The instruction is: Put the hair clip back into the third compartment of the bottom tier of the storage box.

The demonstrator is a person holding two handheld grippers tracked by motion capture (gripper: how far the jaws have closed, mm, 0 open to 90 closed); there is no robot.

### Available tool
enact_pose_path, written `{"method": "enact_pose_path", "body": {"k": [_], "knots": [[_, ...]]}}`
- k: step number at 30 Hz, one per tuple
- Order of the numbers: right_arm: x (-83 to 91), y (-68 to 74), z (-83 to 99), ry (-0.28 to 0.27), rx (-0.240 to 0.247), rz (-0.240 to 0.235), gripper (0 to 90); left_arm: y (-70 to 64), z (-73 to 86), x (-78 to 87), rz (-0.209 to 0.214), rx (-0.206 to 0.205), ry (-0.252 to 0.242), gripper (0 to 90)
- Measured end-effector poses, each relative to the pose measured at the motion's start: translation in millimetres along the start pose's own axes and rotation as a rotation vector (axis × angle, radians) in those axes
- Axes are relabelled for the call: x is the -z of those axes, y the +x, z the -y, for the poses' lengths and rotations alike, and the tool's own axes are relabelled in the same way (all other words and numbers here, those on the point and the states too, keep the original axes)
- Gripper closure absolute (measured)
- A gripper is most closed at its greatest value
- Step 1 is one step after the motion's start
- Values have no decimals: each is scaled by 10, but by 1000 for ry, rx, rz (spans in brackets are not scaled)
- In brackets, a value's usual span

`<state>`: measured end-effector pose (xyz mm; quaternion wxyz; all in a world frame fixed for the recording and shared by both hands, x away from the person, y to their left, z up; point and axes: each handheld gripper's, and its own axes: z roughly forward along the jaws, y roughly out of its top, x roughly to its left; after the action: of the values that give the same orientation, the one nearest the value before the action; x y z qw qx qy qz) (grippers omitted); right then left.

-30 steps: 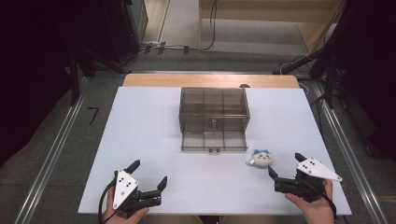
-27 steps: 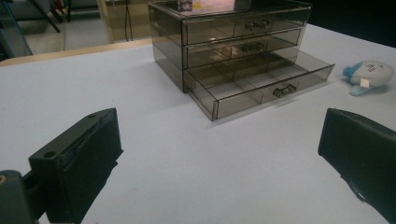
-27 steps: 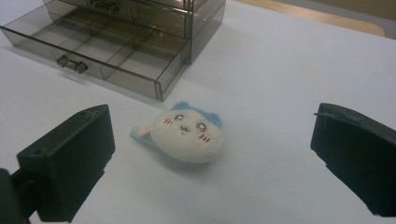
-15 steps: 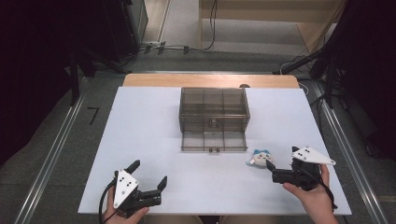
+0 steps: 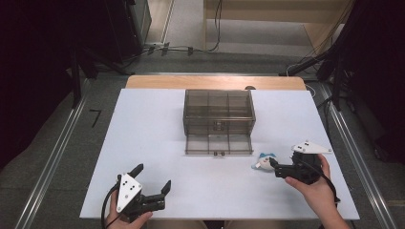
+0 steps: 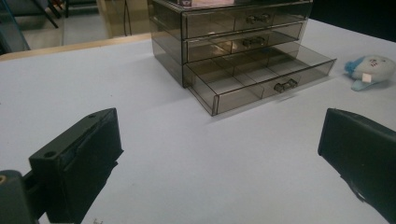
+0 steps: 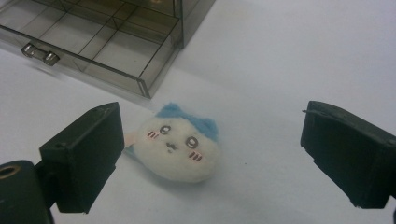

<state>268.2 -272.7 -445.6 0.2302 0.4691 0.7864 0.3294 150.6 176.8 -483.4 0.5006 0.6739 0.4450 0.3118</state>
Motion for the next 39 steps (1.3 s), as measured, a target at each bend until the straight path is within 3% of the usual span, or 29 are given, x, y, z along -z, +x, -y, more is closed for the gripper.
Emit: {"method": "enact_pose_path", "body": {"k": [4,11,39], "knots": [[-93,24,-33,52,-10,-11,49,2,4,-2,-1,0,3,0],[-200,85,-42,92,-18,-16,49,2,9,-6,0,4,2,0],[-425,198,93,108,-39,1,52,10,18,-12,0,-2,18,0]]}}
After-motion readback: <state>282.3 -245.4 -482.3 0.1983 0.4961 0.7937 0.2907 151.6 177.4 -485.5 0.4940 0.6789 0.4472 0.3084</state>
